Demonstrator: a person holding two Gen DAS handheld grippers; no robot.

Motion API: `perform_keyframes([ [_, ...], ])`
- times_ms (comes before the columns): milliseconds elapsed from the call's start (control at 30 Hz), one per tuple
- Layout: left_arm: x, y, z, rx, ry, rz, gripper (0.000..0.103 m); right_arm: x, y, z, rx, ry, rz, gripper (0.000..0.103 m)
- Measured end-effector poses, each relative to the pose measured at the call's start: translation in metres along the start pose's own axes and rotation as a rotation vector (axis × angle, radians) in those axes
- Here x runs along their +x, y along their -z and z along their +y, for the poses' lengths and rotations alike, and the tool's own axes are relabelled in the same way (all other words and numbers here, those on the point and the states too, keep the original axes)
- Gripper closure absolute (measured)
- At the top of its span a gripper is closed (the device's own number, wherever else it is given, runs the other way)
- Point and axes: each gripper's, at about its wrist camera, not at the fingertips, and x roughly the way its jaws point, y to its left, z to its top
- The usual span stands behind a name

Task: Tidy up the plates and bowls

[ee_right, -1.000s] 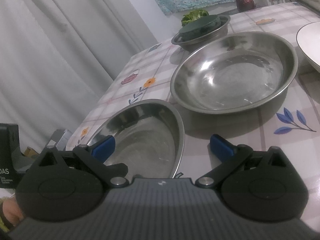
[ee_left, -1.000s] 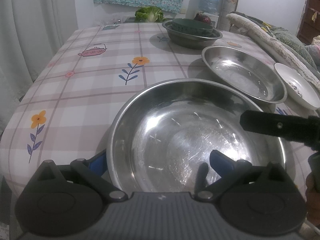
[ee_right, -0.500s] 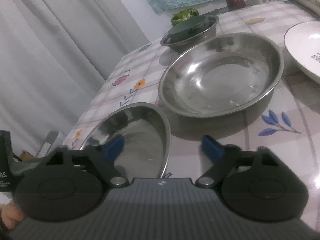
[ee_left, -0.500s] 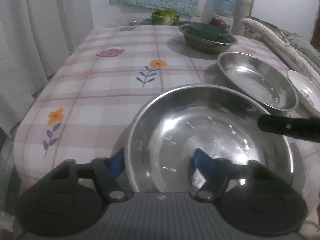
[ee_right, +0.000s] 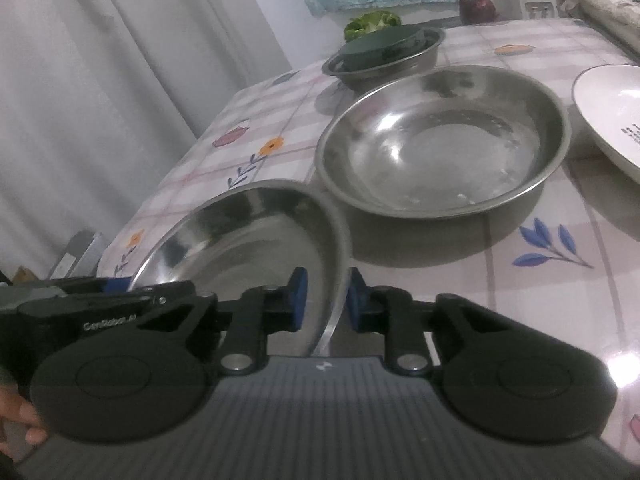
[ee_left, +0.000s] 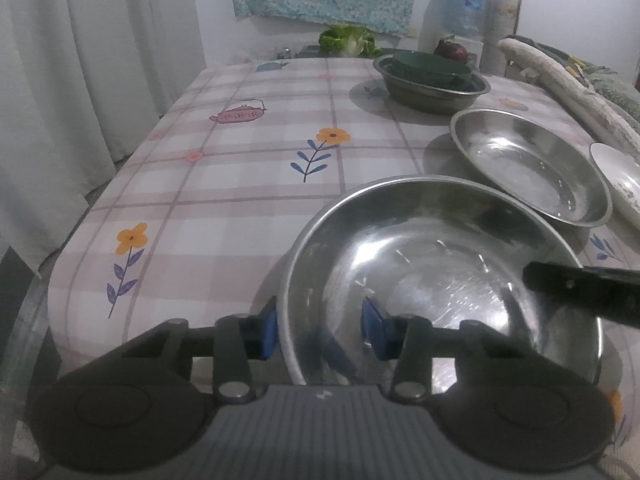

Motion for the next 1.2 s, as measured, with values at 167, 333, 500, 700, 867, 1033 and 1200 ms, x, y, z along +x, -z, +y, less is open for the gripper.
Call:
perform_keyframes([
  [167, -0.002, 0.0, 0.001, -0.011, 0.009, 0.007, 0.059, -0.005, -0.001, 0.007, -0.042, 0.024, -0.016, 0.084],
  [333, -0.008, 0.0, -0.001, -0.01, 0.011, -0.003, 0.059, -0.01, -0.002, 0.007, -0.052, 0.033, -0.03, 0.084],
  [500, -0.012, -0.004, 0.0, -0.017, 0.013, -0.013, 0.059, -0.012, -0.002, 0.008, -0.05, 0.029, -0.033, 0.084],
  [700, -0.018, -0.005, 0.0, -0.016, 0.008, -0.025, 0.059, -0.015, -0.003, 0.009, -0.056, 0.025, -0.045, 0.083],
  [867, -0.021, -0.007, -0.001, -0.014, 0.008, -0.033, 0.059, -0.018, -0.004, 0.009, -0.054, 0.024, -0.051, 0.083],
  [1033, -0.027, -0.009, -0.002, -0.012, 0.008, -0.044, 0.059, -0.021, -0.006, 0.01, -0.049, 0.02, -0.06, 0.083],
  [1200, -0.033, -0.012, -0.005, -0.008, 0.006, -0.059, 0.059, -0.027, -0.006, 0.009, -0.047, 0.016, -0.075, 0.083],
])
